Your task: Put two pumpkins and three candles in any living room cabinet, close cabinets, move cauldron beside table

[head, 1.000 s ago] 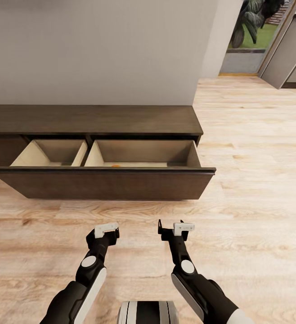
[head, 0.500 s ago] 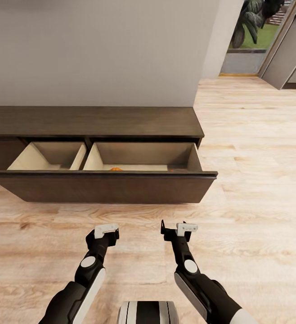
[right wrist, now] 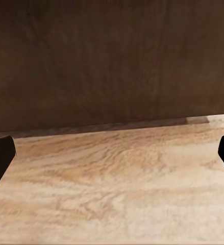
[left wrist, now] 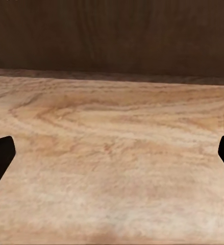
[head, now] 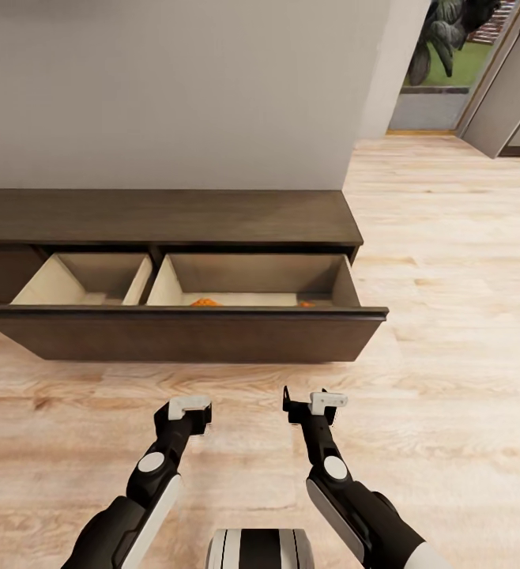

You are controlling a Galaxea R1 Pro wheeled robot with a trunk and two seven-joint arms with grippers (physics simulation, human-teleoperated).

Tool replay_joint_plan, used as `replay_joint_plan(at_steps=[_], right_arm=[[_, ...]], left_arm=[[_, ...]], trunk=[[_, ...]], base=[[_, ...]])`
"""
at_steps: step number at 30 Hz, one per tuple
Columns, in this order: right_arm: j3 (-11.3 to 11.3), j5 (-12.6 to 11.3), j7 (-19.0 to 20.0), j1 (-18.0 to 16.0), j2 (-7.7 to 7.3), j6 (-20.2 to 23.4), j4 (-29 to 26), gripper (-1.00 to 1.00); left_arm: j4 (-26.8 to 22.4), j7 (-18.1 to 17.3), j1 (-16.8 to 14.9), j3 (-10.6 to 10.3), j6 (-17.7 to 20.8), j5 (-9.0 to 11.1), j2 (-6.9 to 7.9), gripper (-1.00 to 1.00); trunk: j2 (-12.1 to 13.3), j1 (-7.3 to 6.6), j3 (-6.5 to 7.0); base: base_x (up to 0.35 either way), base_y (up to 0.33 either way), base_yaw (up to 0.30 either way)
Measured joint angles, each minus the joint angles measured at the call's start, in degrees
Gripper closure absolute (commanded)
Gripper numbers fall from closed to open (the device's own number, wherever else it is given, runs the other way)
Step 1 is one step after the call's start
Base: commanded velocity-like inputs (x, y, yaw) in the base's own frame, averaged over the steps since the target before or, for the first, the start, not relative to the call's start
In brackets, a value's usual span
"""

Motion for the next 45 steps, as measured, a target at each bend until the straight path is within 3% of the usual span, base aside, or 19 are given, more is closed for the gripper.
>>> replay_joint_plan(at_steps=[9,34,39,45], right_arm=[[0.0,0.0,0.0,0.0,0.00,0.0,0.0,-1.00],[0.0,0.0,0.1,0.0,0.01,0.1,-0.6,-1.00],[0.0,0.1,0.1,0.0,0.01,0.1,-0.6,-1.00],[0.0,0.1,0.2,0.0,0.01,0.1,-0.7,-1.00]], left_arm=[[0.0,0.3,0.0,0.1,-0.2,0.0,-0.06,-1.00],[2.2,-0.7,-0.1,-0.6,-1.1,-0.4,0.14,-1.00],[2.7,-0.6,-0.1,-0.7,-6.7,-0.4,0.03,-1.00],[5.7,-0.6,-0.4,-0.5,-9.0,-0.4,-0.11,-1.00]], trunk=[[0.0,0.01,0.00],[0.0,0.02,0.00],[0.0,0.02,0.00],[0.0,0.02,0.00]], base=[[0.187,0.124,0.000],[0.029,0.004,0.000],[0.001,0.000,0.000],[0.000,0.000,0.000]])
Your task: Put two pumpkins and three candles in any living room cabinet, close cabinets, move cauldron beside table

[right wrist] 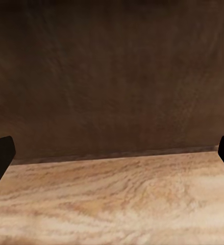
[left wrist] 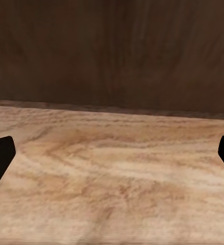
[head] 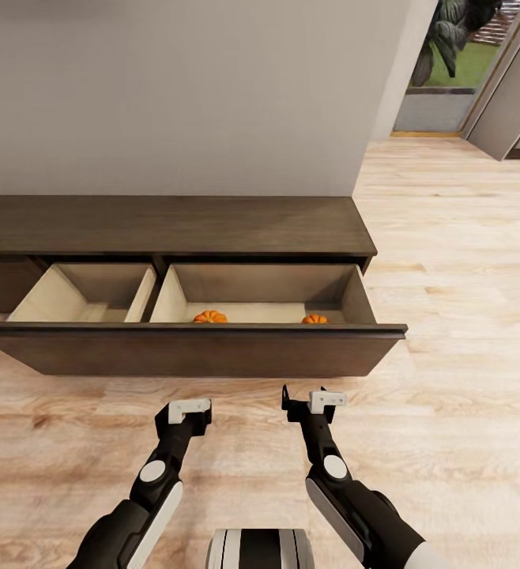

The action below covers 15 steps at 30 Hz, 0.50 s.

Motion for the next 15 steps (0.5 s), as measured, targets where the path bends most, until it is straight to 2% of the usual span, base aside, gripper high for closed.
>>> replay_joint_plan(at_steps=[15], right_arm=[[0.1,0.0,0.0,0.0,-0.01,0.0,-0.1,-1.00]], left_arm=[[2.6,0.0,-0.6,0.4,-0.6,0.3,-0.33,-1.00]], trunk=[[0.0,0.00,0.00]], base=[[0.000,0.000,0.000]])
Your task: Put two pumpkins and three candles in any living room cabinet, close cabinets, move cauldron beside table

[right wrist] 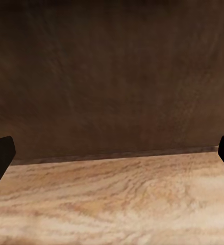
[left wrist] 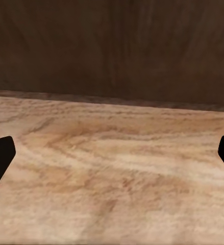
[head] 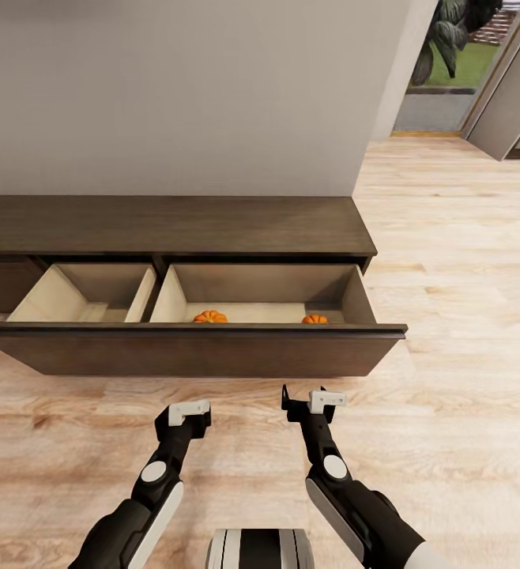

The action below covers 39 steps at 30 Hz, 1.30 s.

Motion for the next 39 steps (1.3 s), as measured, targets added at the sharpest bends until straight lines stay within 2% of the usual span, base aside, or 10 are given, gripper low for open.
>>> replay_joint_plan(at_steps=[10,16,26,39], right_arm=[[0.1,0.1,0.0,0.0,0.04,0.1,0.0,-1.00],[0.1,0.1,0.0,0.0,0.01,0.1,0.0,-1.00],[0.1,0.1,0.1,0.0,0.00,0.1,0.0,-1.00],[0.1,0.1,0.1,0.0,0.00,0.1,0.0,-1.00]], left_arm=[[0.4,-1.0,-1.0,-0.3,0.0,-0.1,-0.48,-1.00],[0.4,-3.0,-1.2,-0.3,-3.8,-0.4,-0.45,-1.00],[0.3,-3.1,-1.2,-0.2,-6.2,-0.7,-0.41,-1.00],[0.4,-3.0,-1.2,-0.1,-9.0,-0.3,-0.34,-1.00]], trunk=[[0.0,0.00,0.00],[0.0,0.00,0.00],[0.0,0.00,0.00],[0.0,0.00,0.00]], base=[[0.000,0.000,0.000],[0.000,0.000,0.000],[0.006,0.000,0.000],[0.111,0.000,0.000]])
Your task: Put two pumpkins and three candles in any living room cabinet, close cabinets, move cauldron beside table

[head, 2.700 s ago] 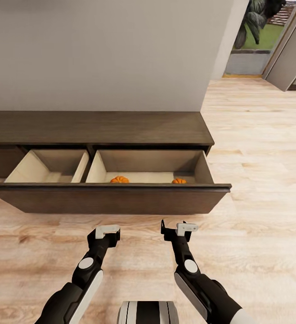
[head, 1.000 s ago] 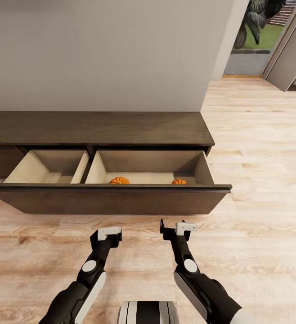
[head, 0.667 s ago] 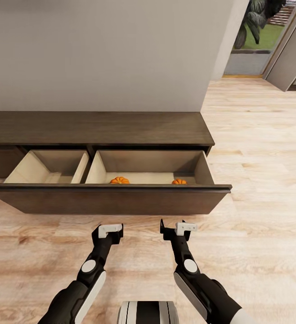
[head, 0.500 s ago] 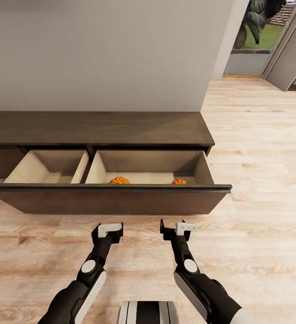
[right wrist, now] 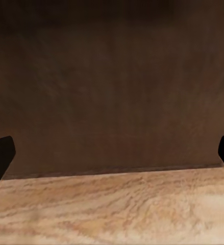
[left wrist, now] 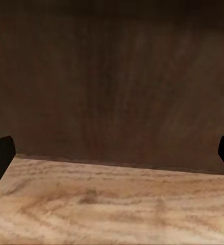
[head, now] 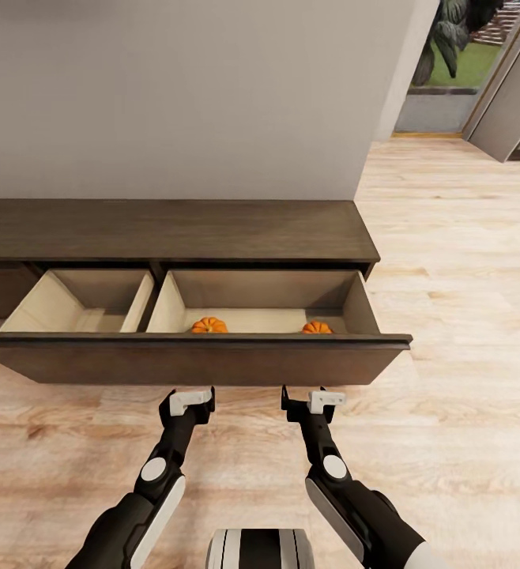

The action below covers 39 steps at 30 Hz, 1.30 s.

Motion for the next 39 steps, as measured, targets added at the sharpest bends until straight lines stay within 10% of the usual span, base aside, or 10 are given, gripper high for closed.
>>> replay_joint_plan(at_steps=[39], right_arm=[[0.0,-0.1,0.0,0.0,0.01,0.0,0.0,-1.00]], left_arm=[[2.0,-0.1,0.0,-0.3,-0.2,-0.6,-0.07,-1.00]], trunk=[[0.0,-0.02,0.00]], base=[[0.115,0.000,0.000]])
